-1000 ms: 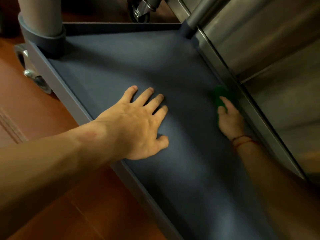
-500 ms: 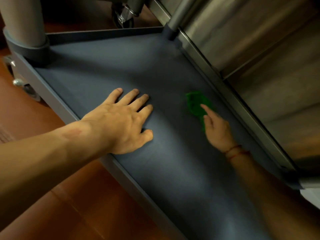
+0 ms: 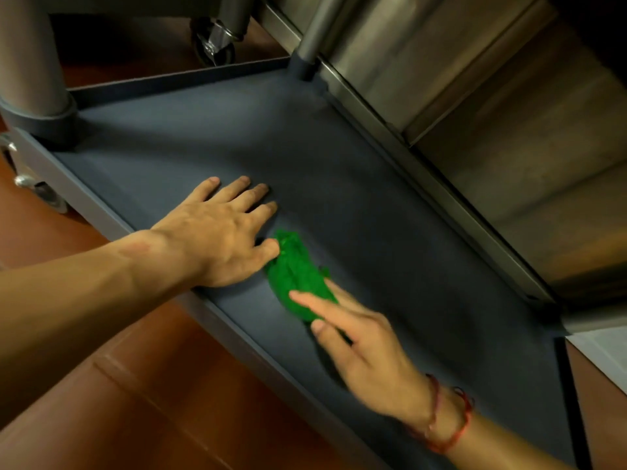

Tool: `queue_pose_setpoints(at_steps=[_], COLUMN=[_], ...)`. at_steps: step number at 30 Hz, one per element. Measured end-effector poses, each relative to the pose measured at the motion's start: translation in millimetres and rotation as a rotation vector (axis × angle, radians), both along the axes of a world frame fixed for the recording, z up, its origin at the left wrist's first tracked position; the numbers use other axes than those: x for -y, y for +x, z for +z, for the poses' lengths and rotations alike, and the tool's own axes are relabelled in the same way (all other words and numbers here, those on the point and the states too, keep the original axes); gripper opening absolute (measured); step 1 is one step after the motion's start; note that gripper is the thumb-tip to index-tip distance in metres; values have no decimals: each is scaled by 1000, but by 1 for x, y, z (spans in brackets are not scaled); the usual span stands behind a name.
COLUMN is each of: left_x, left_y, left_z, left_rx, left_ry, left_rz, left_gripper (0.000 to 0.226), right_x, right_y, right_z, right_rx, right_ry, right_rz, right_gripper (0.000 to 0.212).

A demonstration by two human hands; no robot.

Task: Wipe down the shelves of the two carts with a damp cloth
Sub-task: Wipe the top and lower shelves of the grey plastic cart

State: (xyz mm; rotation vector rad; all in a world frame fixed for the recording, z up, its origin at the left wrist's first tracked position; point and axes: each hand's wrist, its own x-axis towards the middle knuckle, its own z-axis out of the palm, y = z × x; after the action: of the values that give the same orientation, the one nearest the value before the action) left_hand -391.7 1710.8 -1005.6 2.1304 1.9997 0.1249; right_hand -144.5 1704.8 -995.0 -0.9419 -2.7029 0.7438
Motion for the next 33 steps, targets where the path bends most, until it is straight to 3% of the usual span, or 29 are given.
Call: queue_pose_setpoints(at_steps=[7,10,14,21,24,29,33], left_x=[-5,-6,-7,-9,-8,-7,3], left_y=[-4,-4,-3,4,-1,-2,45], left_z=[-2,-2,2,8,7,24,47], left_rx=[27,15,-7,-24,-31,-21,175], left_ry=[-9,-26,-75,-90,-75,-122,64], left_rz=[-10,-4,-6,18,-31,-64,-342], left_gripper=[96,70,64,63,63,58,63], right_x=[-10,-50,-67,11,58,81,82], right_y=[18,31,30,5,18,41,37], right_z=[-1,-6,-9,4,9,18,20], right_rx=[86,108,91,2,41,141,164], right_ry=[83,147,161,13,-59,-86,-74], right_rz=[148,-42,-306,-236,-169,-236,-353], right_gripper=[51,49,45,40,40,40,45])
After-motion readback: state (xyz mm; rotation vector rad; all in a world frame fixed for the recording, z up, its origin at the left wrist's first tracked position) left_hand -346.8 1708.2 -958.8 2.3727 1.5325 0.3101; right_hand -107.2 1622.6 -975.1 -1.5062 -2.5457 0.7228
